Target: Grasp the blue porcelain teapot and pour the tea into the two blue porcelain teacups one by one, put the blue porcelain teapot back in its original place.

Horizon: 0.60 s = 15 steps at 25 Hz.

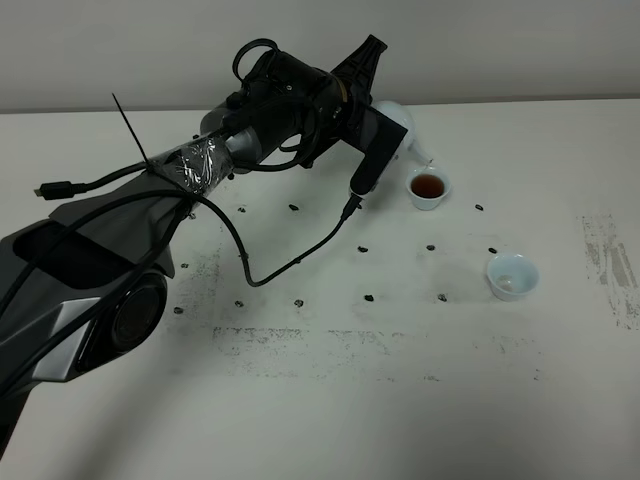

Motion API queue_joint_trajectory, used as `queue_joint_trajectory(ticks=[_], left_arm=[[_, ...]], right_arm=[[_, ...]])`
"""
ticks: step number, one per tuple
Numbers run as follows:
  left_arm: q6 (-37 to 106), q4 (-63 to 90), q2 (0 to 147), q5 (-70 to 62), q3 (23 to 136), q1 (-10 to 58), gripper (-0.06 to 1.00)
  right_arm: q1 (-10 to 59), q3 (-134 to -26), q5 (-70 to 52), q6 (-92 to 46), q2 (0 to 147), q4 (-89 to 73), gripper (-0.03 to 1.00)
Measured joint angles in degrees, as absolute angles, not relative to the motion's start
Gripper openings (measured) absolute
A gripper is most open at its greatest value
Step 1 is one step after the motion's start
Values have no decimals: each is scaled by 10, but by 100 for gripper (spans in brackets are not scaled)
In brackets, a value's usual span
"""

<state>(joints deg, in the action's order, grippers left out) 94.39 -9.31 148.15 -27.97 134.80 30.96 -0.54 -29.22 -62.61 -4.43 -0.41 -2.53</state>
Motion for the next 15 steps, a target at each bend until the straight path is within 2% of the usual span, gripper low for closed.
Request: queue_joint_trajectory(ticks=[7,15], left_arm=[[736,-95,1438,-328,1348,309,4],[417,-96,1430,-490,1351,307,4]], right_arm=[[-5,-292,-626,-44,-4,-25,59],[-5,-292,-626,-44,-4,-26,59]])
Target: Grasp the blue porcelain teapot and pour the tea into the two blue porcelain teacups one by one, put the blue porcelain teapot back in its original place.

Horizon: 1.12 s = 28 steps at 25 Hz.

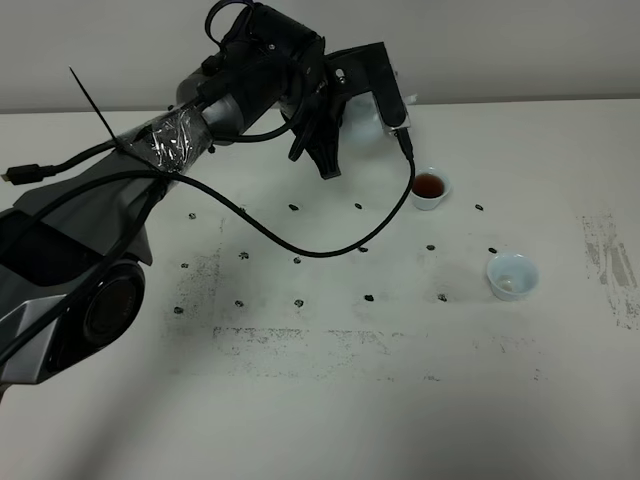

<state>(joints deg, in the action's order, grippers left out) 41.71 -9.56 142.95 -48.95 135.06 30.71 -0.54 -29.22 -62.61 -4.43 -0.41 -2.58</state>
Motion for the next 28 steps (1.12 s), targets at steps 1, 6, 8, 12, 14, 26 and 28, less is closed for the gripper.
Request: queue_joint_trajectory(ticks=[1,6,8,12,14,26,28], left_arm=[[401,-96,1430,-499,1351,307,4],[361,-80,1440,-508,1352,305,4],[359,-63,1449,-509,1352,305,4],[358,-46,1469,-513,1352,305,4],[358,-40,1476,-512,1352,305,4],[355,-35,1477,-532,1352,305,4],[349,-34,1469,-548,1352,305,4]], right_arm=[[-5,-292,-626,-44,-4,-26,59],[-5,-292,-626,-44,-4,-26,59],[-5,-292,-626,-44,-4,-26,59],[-5,-292,-626,-44,-4,-26,59],[-5,-292,-626,-44,-4,-26,59],[-5,-292,-626,-44,-4,-26,59],[-5,-292,-626,-44,-4,-26,59]])
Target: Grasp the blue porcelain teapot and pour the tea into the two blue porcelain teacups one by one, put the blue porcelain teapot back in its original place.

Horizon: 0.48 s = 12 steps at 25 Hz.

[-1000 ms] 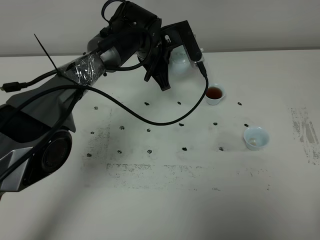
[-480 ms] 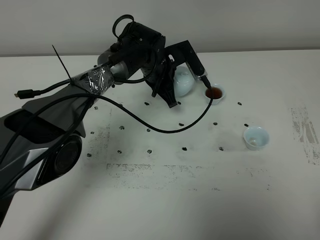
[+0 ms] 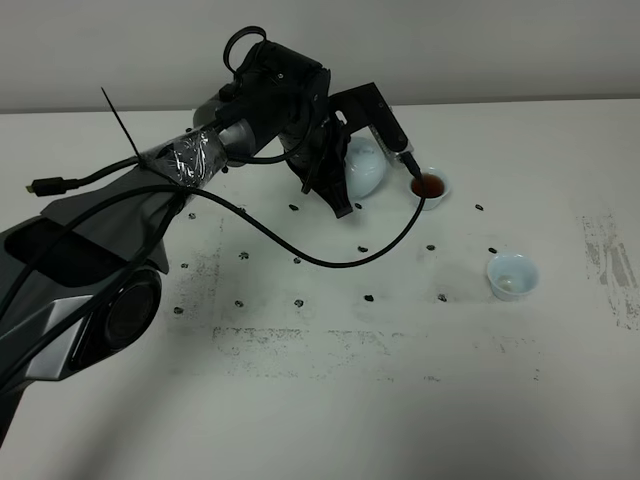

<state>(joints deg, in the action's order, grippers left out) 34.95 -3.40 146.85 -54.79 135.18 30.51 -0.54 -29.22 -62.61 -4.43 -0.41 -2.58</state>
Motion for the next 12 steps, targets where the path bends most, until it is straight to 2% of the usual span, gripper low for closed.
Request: queue_joint_trajectory(ticks=[12], left_arm=[[325,-7,1382,-624,1352,305,4]], right_arm=[[-5,-292,-626,-44,-4,-26,59]])
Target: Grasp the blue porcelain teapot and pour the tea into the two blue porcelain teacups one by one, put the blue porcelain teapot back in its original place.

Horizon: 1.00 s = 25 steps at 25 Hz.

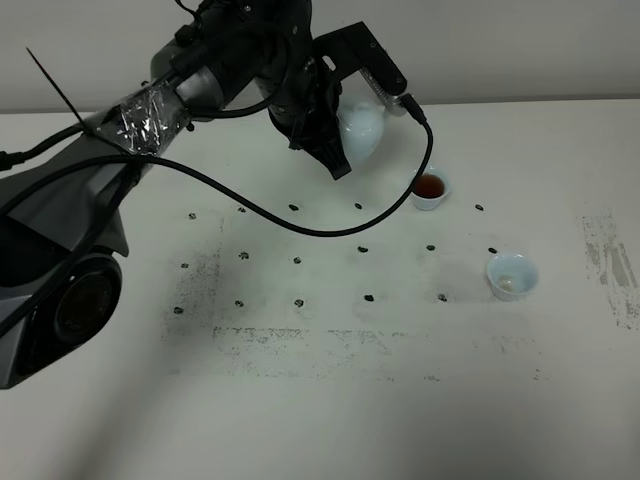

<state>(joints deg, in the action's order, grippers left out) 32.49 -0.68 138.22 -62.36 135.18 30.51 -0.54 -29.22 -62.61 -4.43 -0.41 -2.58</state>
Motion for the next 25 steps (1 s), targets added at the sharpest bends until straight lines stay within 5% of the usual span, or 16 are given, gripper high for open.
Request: queue_joint_trajectory(ticks=[13,25], left_arm=[[342,24,1360,-659,1352,337,4],[500,38,1360,-682,1352,376,4]], right_arm=[[-5,-292,-626,-44,-4,-26,59],[-5,-292,-626,-44,-4,-26,59]])
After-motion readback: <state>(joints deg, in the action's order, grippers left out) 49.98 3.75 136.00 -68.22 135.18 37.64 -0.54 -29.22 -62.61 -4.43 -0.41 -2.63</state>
